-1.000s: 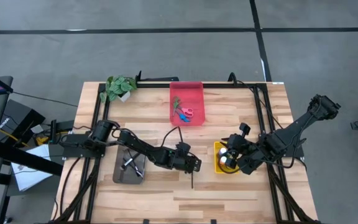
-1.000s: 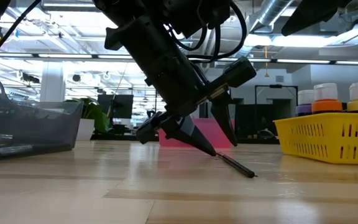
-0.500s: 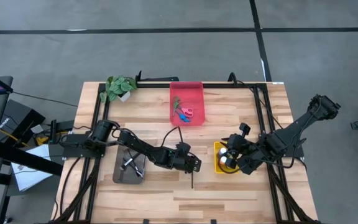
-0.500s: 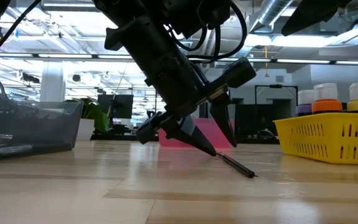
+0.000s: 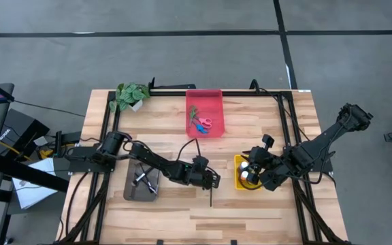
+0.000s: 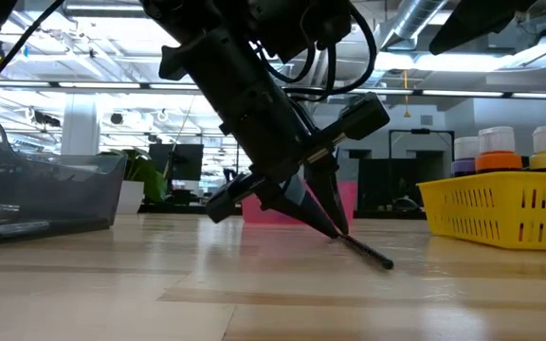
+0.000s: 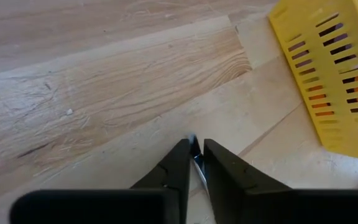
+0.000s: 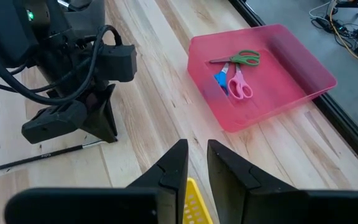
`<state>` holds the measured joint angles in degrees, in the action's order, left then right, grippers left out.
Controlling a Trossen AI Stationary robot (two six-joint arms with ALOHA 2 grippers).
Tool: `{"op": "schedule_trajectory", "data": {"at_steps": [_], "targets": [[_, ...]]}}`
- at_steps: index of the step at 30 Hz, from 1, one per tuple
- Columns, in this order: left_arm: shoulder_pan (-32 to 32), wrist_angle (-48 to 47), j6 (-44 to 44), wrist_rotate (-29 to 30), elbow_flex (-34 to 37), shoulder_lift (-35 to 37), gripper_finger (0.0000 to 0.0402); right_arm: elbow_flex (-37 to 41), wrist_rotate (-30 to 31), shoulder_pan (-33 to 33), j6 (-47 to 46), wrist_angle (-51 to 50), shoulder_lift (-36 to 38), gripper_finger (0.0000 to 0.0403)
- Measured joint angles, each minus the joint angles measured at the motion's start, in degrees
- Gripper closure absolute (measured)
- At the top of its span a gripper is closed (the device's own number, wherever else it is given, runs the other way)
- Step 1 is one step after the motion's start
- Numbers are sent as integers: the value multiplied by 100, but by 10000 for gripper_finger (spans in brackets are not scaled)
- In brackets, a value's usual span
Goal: Pick & Place Paint Supplies
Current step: Put the black makeup brush into the black bin
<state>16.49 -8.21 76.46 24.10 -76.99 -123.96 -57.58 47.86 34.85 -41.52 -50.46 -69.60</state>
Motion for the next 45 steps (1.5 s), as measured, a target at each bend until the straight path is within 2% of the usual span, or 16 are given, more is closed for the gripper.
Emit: {"op": "schedule_trajectory", "data": {"at_steps": [5, 21, 35, 45], "targets": [[9, 27, 2, 32, -1, -2, 396, 0, -2, 4, 2, -2, 0, 346], [11, -17, -509, 96, -7, -2, 401, 0, 2, 153, 11, -9, 0, 346], [2, -108, -2112, 74, 9, 199, 401, 0, 17, 151, 11, -55, 2, 346], [-127, -272, -3303, -500, -7, 229, 401, 0, 20, 151, 9, -111, 2, 346]]}}
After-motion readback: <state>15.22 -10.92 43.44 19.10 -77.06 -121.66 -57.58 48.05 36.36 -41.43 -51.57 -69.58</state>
